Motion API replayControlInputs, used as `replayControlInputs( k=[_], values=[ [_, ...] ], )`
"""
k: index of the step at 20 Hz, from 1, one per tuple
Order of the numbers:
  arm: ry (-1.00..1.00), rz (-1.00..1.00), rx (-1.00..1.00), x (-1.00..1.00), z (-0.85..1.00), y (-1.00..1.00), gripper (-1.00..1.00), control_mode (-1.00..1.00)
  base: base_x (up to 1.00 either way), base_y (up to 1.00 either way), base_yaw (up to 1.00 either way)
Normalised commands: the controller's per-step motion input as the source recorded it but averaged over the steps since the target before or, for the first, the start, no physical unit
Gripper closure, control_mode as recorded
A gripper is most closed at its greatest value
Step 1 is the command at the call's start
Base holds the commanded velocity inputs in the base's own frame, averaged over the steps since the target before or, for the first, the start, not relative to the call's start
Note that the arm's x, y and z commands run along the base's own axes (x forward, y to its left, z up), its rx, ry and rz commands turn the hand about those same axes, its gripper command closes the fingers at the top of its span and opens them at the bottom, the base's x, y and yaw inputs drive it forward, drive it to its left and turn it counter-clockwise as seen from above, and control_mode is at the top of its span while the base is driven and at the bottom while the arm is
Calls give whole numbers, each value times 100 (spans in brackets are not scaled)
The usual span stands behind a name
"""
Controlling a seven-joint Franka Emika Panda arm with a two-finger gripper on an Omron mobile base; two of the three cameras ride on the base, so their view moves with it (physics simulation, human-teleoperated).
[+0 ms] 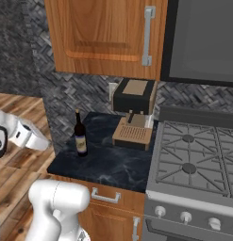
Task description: There is a wine glass and glass cup on the dining counter. Place the wine bottle next to the wine glass and the juice bottle next to the glass cup.
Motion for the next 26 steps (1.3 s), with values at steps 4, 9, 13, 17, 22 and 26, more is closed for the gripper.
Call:
replayControlInputs(
  k=[4, 9, 13, 17, 22, 26],
  values=[
    [-27, -11, -15, 7, -5, 11, -100, -100, 0, 0, 0],
    [-25, -10, -9, 2, -6, 14, -100, -100, 0, 0, 0],
    [-20, -4, -11, 17, -9, 0, -100, -100, 0, 0, 0],
    [-20, 0, -11, 17, -7, 0, -100, -100, 0, 0, 0],
    [-5, 0, -2, 23, 0, -5, -100, -100, 0, 0, 0],
    [0, 0, 0, 27, 0, -8, -100, -100, 0, 0, 0]
  ],
)
